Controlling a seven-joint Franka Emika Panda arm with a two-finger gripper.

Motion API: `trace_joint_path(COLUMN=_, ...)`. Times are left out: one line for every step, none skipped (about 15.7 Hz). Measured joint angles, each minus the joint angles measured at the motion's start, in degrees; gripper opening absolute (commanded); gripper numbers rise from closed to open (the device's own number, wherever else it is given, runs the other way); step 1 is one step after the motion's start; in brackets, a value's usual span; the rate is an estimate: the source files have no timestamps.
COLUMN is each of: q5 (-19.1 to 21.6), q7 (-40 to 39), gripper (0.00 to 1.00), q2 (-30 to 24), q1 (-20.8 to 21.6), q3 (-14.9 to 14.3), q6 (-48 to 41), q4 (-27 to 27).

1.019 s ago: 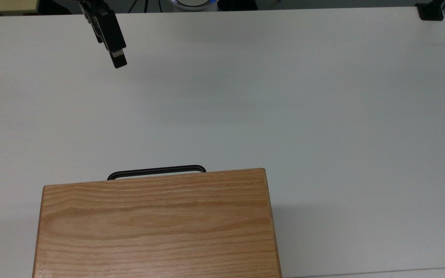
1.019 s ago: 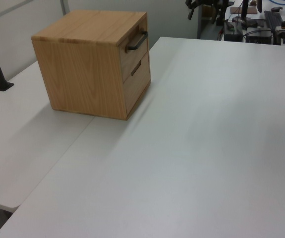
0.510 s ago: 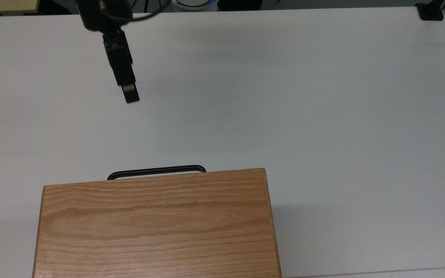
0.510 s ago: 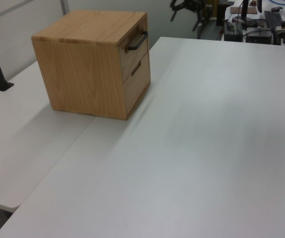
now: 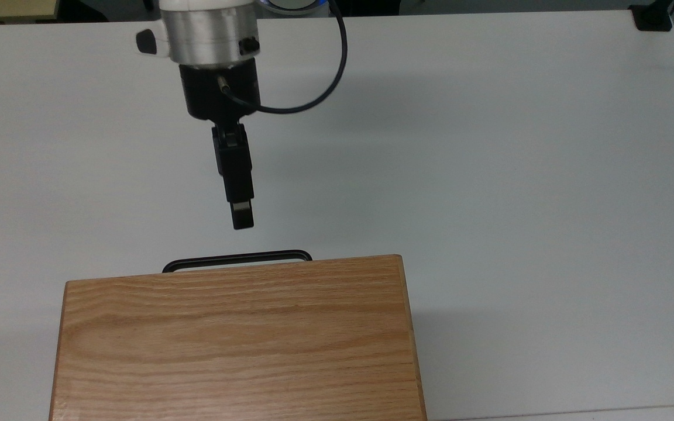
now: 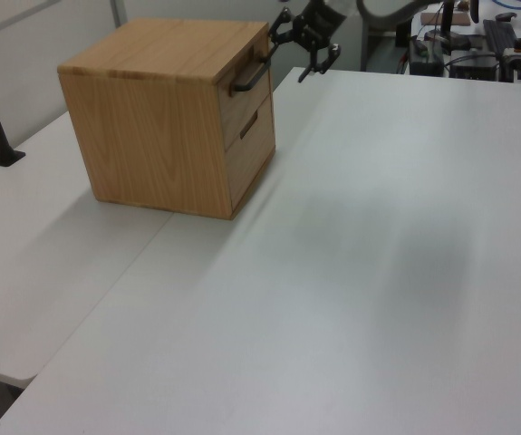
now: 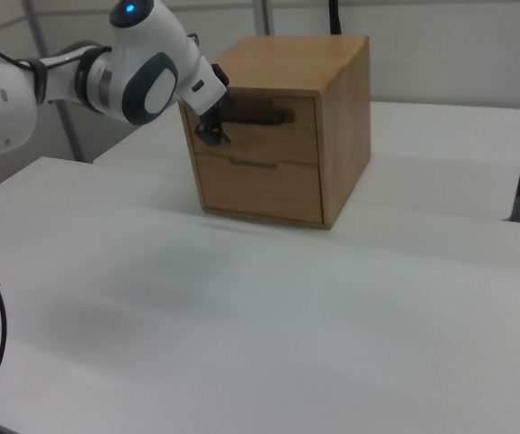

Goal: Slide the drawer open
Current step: 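Lower the gripper toward the black handle of the upper drawer, then close the gripper on the black bar handle of the upper drawer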

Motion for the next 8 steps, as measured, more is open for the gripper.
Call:
trace_joint_path(q5=-0.9, q7=1.3, gripper=0.83, q2=0.6, q1=0.1, q3=0.0, q6=1.2, q4=0.4)
trace_joint_path(q5=-1.3, q7=2.5, gripper=0.83, q2=1.3, q1=0.1, q3=-0.3, q6=1.9, q4=1.0)
trace_joint_path(q5=-1.4, q7=3.0, gripper=0.82, q2=1.6, q1=0.1, q3=-0.5, q6=2.6, q4=1.3)
trace_joint_path(q5=-1.5, q7=3.5, gripper=0.79, q2=1.9, q1=0.1, q3=-0.6, q6=3.7, q4=1.4)
trace_joint_path(q5=-1.9, q7=4.1, gripper=0.76, q2=2.4, q1=0.4, q3=-0.7, q6=4.4, q4=1.6)
trace_joint_path(q5=-2.5, q7=5.0, gripper=0.73, q2=3.0, q1=0.9, q3=-1.0, q6=5.0, q4=1.9)
trace_joint_path(q5=-2.9, q7=5.9, gripper=0.7, q2=3.7, q1=1.5, q3=-1.6, q6=5.7, q4=2.3)
trace_joint_path(q5=-3.1, q7=6.8, gripper=0.65, q2=4.6, q1=2.1, q3=-2.2, q6=6.4, q4=2.8)
